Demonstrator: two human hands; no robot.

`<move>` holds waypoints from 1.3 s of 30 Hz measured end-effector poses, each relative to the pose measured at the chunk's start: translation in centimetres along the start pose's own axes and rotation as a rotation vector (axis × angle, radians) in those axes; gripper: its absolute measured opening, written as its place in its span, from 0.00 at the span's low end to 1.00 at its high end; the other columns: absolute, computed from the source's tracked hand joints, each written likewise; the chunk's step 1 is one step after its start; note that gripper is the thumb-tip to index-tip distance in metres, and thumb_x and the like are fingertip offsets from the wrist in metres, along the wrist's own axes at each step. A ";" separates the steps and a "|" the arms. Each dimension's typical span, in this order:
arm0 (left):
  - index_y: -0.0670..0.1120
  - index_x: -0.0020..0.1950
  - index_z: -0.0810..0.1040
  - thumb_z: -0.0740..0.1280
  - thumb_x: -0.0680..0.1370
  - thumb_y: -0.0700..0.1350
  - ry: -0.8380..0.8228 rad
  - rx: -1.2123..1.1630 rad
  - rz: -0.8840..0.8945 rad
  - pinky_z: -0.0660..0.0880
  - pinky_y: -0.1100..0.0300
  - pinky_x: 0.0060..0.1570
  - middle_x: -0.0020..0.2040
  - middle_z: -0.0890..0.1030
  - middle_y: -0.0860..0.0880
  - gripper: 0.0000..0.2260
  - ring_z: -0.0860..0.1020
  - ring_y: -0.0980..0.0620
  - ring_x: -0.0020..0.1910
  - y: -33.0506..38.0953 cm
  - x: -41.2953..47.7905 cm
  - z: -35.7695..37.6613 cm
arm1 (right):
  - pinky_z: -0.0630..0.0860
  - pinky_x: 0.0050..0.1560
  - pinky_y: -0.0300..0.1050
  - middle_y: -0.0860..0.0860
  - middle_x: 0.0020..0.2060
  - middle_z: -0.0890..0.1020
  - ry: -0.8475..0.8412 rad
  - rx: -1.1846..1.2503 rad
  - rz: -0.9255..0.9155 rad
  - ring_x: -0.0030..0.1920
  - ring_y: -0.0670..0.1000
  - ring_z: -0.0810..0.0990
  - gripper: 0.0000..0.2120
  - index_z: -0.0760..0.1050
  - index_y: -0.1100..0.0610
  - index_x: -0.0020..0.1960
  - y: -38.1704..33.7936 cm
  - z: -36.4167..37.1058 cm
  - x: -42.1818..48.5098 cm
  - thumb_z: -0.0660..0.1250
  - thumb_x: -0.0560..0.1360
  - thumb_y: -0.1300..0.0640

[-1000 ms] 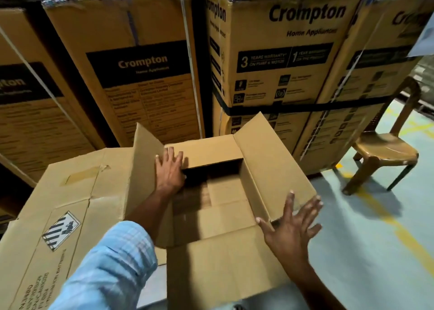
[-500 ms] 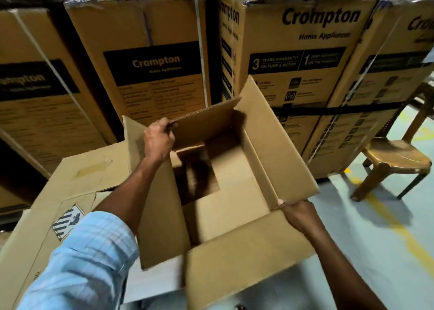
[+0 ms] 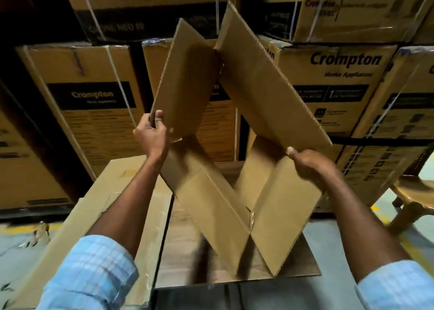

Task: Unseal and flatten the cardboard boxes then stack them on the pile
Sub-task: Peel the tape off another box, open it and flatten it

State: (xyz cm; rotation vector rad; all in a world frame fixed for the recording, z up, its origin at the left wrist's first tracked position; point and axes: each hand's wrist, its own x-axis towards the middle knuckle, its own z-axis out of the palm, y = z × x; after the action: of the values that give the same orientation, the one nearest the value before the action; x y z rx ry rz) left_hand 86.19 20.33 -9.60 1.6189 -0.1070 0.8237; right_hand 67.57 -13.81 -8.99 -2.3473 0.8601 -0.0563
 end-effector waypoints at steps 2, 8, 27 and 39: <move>0.45 0.50 0.80 0.67 0.83 0.48 0.025 -0.029 -0.019 0.79 0.63 0.33 0.38 0.79 0.53 0.07 0.80 0.62 0.34 -0.2 0.2 -1.1 | 0.72 0.52 0.43 0.59 0.63 0.80 0.075 0.111 0.007 0.59 0.58 0.78 0.24 0.77 0.59 0.66 -1.0 -1.4 0.0 0.58 0.83 0.42; 0.44 0.48 0.77 0.66 0.83 0.47 0.061 0.020 -0.241 0.77 0.52 0.45 0.42 0.79 0.47 0.08 0.78 0.48 0.43 -6.2 -1.7 -4.4 | 0.78 0.49 0.49 0.52 0.45 0.77 0.263 -0.046 -0.118 0.47 0.55 0.80 0.05 0.74 0.53 0.52 -2.9 -2.1 -3.1 0.69 0.78 0.57; 0.47 0.57 0.69 0.59 0.87 0.44 0.202 -0.579 -1.141 0.80 0.49 0.22 0.51 0.71 0.43 0.01 0.83 0.49 0.32 -16.3 -14.6 -9.5 | 0.80 0.50 0.50 0.55 0.55 0.84 -0.123 -0.848 -0.429 0.52 0.58 0.84 0.15 0.77 0.59 0.62 -13.5 22.1 -2.0 0.68 0.76 0.57; 0.41 0.78 0.64 0.46 0.87 0.59 0.083 -0.599 -1.450 0.66 0.39 0.73 0.76 0.67 0.37 0.28 0.66 0.37 0.76 -22.0 -16.9 -15.9 | 0.39 0.79 0.64 0.56 0.79 0.30 -0.626 -0.548 -0.294 0.80 0.59 0.30 0.40 0.39 0.48 0.83 0.8 36.2 -6.2 0.54 0.81 0.34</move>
State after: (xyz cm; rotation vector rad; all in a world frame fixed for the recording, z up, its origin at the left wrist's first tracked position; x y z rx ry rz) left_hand 77.65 33.60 -37.45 0.7309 0.7396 -0.2822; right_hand 71.09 9.19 -37.37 -2.7146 0.2272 0.8424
